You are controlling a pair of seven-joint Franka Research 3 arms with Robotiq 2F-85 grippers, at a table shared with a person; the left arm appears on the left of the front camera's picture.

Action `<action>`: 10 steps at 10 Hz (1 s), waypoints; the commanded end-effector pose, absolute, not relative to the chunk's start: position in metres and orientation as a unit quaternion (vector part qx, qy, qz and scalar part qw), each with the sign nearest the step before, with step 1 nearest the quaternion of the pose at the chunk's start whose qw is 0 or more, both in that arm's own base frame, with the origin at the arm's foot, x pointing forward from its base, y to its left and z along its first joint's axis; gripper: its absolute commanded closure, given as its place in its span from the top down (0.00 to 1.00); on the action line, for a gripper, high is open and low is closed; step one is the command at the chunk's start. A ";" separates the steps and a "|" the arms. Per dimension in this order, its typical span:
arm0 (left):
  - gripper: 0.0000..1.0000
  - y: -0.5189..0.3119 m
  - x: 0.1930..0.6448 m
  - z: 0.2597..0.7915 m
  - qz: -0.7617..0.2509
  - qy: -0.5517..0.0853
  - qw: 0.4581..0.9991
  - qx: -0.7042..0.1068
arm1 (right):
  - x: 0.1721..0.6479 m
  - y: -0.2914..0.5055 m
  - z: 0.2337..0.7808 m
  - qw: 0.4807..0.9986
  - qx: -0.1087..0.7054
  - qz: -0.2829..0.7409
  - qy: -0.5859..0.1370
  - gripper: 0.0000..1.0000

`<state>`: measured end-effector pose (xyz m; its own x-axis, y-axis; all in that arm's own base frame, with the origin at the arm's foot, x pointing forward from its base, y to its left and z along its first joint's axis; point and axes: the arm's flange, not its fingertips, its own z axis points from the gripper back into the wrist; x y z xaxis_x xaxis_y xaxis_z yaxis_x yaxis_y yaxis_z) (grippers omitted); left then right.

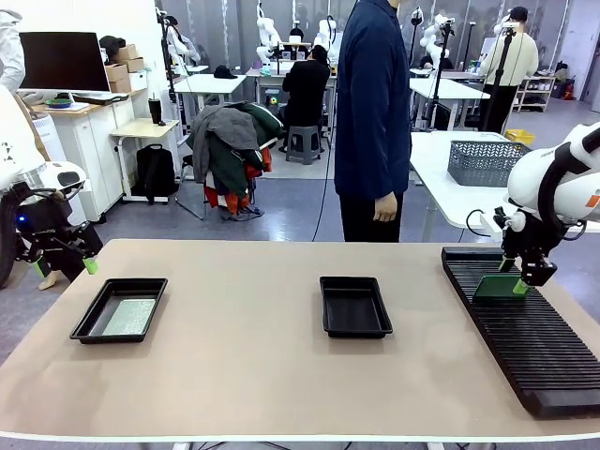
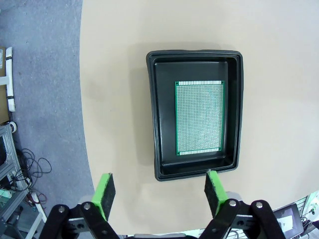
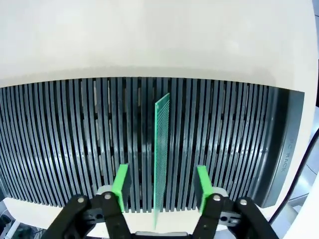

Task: Inspect and transfer BCBs to ESD trays.
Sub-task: Pick up the Blank PCB from the PCB Rack and place it in the right ESD tray.

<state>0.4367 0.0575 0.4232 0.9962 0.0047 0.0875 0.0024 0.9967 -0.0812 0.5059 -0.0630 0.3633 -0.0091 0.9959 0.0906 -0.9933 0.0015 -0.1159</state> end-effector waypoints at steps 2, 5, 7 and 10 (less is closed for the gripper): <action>0.96 0.059 0.437 0.422 -0.007 -0.045 0.998 -0.047 | 0.507 -0.070 0.363 0.694 -0.002 0.718 -0.055 0.51; 0.96 0.059 0.437 0.422 -0.007 -0.045 0.998 -0.047 | 0.507 -0.069 0.363 0.692 0.005 0.720 -0.054 0.36; 0.96 0.059 0.437 0.422 -0.007 -0.045 0.998 -0.047 | 0.506 -0.070 0.362 0.692 0.010 0.720 -0.054 0.26; 0.96 0.059 0.437 0.422 -0.007 -0.045 0.998 -0.047 | 0.506 -0.070 0.362 0.691 0.009 0.721 -0.055 0.08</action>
<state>0.4367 0.0575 0.4232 0.9962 0.0048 0.0875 0.0024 0.9967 -0.0812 0.5049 -0.0651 0.3629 -0.0147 0.9959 0.0898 -0.9966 -0.0073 -0.0825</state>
